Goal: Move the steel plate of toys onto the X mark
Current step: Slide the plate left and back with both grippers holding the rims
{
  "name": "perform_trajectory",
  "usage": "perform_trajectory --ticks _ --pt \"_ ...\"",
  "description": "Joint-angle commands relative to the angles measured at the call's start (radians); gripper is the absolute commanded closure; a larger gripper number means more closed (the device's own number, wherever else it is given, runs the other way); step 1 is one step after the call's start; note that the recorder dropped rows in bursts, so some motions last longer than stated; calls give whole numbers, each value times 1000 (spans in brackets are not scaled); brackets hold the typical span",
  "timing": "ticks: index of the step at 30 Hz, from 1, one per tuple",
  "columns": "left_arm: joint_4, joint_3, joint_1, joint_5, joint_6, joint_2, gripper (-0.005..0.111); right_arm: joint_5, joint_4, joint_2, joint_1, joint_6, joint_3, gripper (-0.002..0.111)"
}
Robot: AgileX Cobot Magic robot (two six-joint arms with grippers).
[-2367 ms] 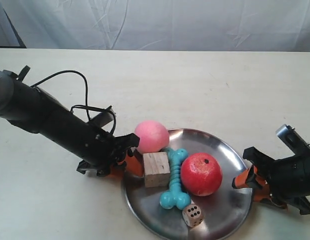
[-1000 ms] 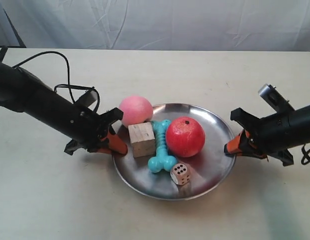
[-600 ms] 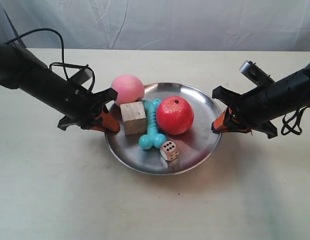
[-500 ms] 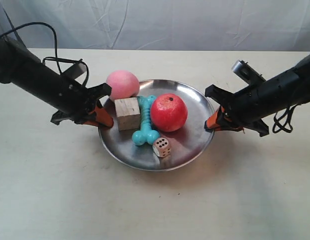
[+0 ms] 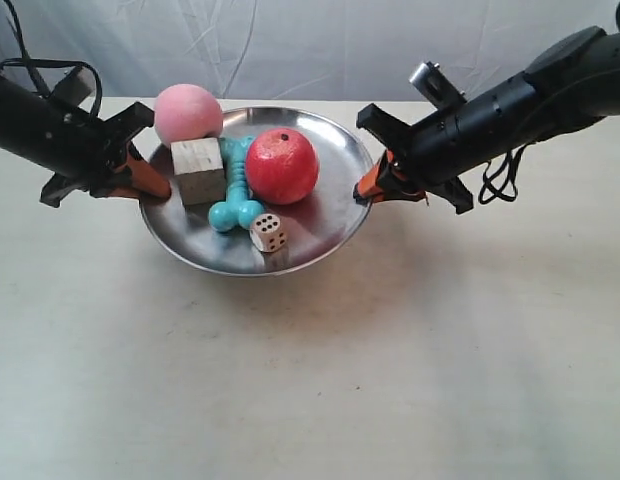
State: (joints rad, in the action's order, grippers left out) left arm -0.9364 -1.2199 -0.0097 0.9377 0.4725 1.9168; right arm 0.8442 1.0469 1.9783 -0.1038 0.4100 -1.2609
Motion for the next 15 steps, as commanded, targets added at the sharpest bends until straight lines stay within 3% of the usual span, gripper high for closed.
perform_trajectory --ticks 1,6,15 --pt "33 -6 -3 -42 -4 -8 107 60 8 59 -80 -10 -76 108" --pt "210 -6 -3 -120 -92 -8 107 57 8 126 -131 -27 -141 108" --pt "358 -4 0 -161 -130 23 107 59 -1 213 -143 -45 -181 108"
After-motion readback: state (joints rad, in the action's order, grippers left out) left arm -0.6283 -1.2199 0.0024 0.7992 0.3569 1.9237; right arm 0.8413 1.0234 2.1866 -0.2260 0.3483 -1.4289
